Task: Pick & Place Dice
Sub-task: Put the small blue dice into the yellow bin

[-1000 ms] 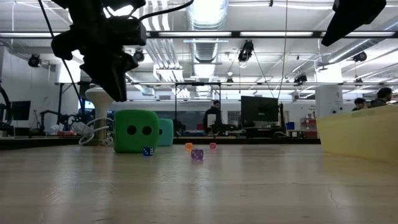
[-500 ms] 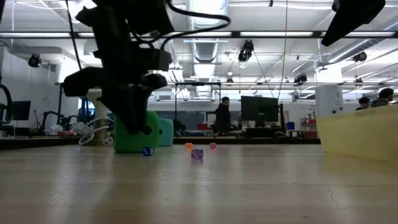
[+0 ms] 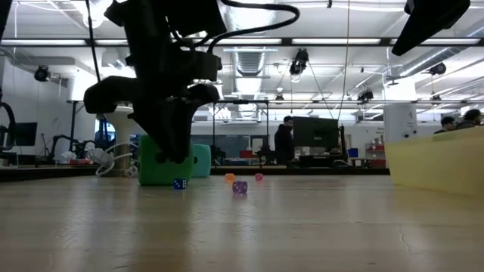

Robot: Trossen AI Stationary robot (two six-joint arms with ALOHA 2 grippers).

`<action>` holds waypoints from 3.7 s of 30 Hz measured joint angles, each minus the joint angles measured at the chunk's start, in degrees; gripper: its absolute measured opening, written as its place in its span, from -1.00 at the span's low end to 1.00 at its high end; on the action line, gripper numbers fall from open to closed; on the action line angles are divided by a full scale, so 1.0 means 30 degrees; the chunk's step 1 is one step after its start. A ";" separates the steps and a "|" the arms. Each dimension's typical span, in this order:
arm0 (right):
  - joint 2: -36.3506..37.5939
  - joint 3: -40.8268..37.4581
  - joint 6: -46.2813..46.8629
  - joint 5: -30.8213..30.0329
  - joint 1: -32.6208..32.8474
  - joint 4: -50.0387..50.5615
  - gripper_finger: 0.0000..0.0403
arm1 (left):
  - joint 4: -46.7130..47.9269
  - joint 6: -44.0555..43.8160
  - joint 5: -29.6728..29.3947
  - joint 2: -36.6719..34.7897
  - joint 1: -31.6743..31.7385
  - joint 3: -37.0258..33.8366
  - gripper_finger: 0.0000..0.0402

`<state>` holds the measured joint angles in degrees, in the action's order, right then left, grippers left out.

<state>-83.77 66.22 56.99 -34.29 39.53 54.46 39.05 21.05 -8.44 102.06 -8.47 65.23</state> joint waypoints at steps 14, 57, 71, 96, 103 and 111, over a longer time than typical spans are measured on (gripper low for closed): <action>0.0000 0.0000 -0.0003 0.0080 0.0000 -0.0211 0.11 | -0.0286 0.0041 0.0880 -0.0007 0.0233 -0.0133 -0.51; 0.0000 0.0000 -0.0007 0.0441 0.0000 -0.0495 0.11 | -0.2283 -0.1767 0.2046 -0.0036 0.1042 -0.1056 -0.51; 0.0000 -0.0001 -0.0007 0.0587 0.0000 -0.0512 0.11 | -0.1980 -0.2036 0.3189 -0.0029 0.0976 -0.1239 -0.51; -0.0007 -0.0007 -0.0006 0.0594 0.0627 -0.0976 0.11 | -0.2880 -0.2113 0.2332 0.1617 0.0962 -0.1195 -0.51; -0.0006 -0.0007 0.0146 0.0592 0.0656 -0.1000 0.11 | -0.3164 -0.3067 0.2687 0.1617 0.0969 -0.1209 -0.51; -0.0007 -0.0007 0.0160 0.0579 0.0725 -0.1005 0.11 | -0.3313 -0.3151 0.2753 0.1625 0.0969 -0.1217 -0.51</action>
<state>-83.79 66.19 57.47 -32.56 41.70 51.44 29.11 11.59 -0.19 106.94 -5.56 61.58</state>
